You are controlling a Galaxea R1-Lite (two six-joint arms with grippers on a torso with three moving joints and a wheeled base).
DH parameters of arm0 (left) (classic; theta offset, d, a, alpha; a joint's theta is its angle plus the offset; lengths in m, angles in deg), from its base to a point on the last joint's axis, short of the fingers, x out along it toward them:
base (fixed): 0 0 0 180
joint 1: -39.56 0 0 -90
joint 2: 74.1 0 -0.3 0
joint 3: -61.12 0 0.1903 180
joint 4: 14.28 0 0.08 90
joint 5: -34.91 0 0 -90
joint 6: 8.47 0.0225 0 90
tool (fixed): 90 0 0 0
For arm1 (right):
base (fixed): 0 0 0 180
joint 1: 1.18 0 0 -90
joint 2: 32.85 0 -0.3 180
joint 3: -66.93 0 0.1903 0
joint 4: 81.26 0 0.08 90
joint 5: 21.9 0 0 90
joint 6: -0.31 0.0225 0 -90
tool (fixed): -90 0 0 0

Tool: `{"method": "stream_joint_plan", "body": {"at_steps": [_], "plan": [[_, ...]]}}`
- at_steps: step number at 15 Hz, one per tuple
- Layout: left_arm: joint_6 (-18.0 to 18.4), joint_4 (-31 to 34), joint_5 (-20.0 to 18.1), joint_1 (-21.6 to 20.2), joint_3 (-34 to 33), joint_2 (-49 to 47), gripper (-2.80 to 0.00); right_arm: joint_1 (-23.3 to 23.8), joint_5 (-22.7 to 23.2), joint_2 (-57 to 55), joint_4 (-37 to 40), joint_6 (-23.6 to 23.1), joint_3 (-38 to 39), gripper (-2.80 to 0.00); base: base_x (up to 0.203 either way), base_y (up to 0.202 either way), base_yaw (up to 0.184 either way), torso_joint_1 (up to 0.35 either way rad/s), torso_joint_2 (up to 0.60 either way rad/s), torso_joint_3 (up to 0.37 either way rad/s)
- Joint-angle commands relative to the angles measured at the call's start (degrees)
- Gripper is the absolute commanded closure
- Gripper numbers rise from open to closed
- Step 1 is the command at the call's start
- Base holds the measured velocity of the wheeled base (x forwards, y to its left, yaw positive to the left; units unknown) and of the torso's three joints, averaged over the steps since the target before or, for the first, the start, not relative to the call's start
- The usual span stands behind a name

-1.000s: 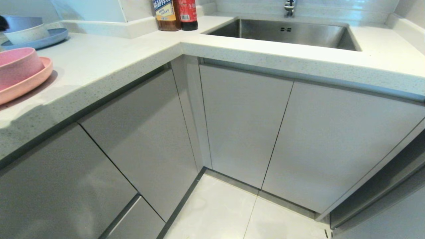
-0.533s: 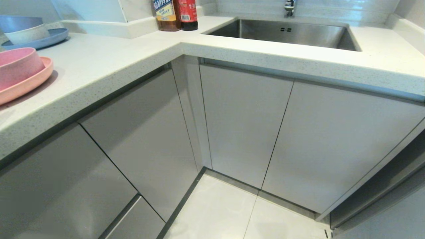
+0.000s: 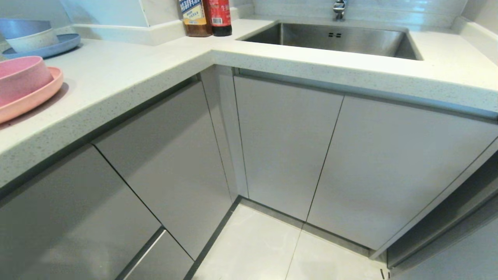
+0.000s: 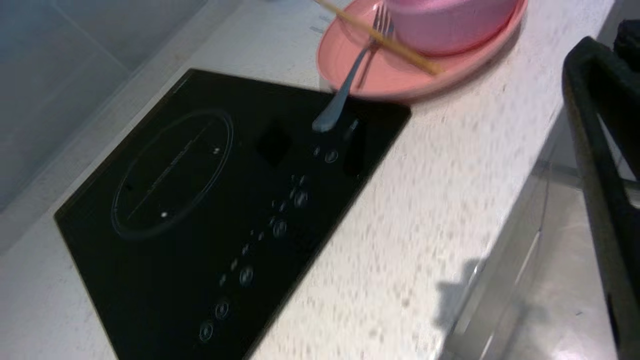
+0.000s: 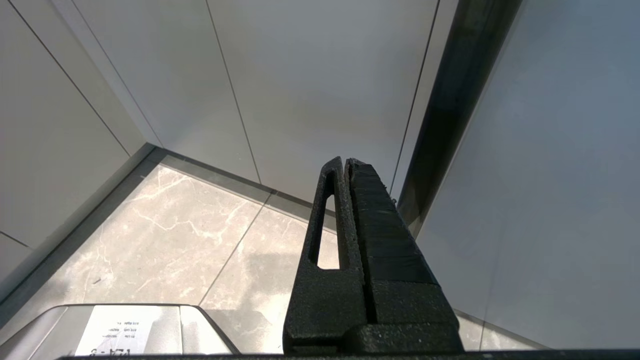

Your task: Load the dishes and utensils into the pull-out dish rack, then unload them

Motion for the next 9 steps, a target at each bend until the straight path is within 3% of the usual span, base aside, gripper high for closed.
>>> {"method": "stream_joint_plan", "body": {"at_steps": [1,9], "plan": [[0.99,-1.29,0.05,-0.46,-6.53,7.16,0.0,-0.05,-0.01,0.0,0.0,0.0,0.09,0.0,0.0,0.0,0.0,0.0,0.0,0.0],[2.92,-13.67,-4.36,-2.34,-31.71,21.01,0.0,-0.04,-0.01,0.0,0.0,0.0,0.09,0.0,0.0,0.0,0.0,0.0,0.0,0.0]]}}
